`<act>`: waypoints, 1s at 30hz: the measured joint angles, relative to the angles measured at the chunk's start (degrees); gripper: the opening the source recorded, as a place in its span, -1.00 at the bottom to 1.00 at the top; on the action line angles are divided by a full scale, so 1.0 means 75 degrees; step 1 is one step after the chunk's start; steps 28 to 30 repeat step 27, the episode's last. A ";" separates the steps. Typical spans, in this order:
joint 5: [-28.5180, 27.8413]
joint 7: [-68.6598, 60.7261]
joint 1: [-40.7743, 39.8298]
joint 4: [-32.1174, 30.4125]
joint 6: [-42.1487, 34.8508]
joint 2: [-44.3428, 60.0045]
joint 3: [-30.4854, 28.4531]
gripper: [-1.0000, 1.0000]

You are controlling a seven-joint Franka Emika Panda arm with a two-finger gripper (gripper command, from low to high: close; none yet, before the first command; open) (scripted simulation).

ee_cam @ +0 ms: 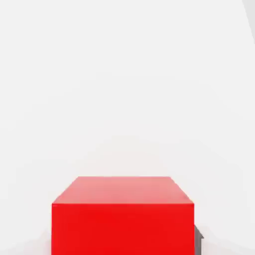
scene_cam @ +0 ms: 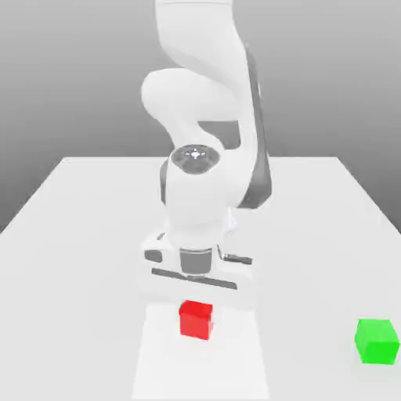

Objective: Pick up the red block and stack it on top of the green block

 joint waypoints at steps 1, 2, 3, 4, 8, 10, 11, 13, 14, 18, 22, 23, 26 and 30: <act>0.0080 -0.0055 -0.0031 -0.0029 -0.0192 -0.0225 0.0052 -1.00; 0.0165 -0.0114 -0.0056 -0.0062 -0.0405 -0.0474 0.0097 -1.00; 0.0246 -0.0173 -0.0062 -0.0098 -0.0627 -0.0734 0.0124 -1.00; 0.0314 -0.0225 -0.0053 -0.0137 -0.0853 -0.0997 0.0138 -1.00; 0.0405 -0.0254 0.0215 0.0109 -0.1665 -0.1510 0.0408 -1.00; 0.0337 -0.0141 0.0723 0.0604 -0.1989 -0.1296 0.0747 -1.00; 0.0284 -0.0068 0.1024 0.0870 -0.2145 -0.1168 0.0935 -1.00; 0.0160 0.0089 0.1602 0.1413 -0.2449 -0.0907 0.1234 -1.00; 0.0092 0.0172 0.1833 0.1686 -0.2598 -0.0779 0.1366 -1.00; -0.0218 0.0537 0.2615 0.2779 -0.3177 -0.0295 0.1953 -1.00; -0.0795 0.0994 0.3031 0.3127 -0.2634 0.0599 0.1828 -1.00; -0.0957 0.1111 0.3135 0.3151 -0.2408 0.0863 0.1711 -1.00; -0.1070 0.1193 0.3203 0.3166 -0.2253 0.1043 0.1632 1.00; -0.1070 0.1193 0.3203 0.3166 -0.2253 0.1043 0.1632 1.00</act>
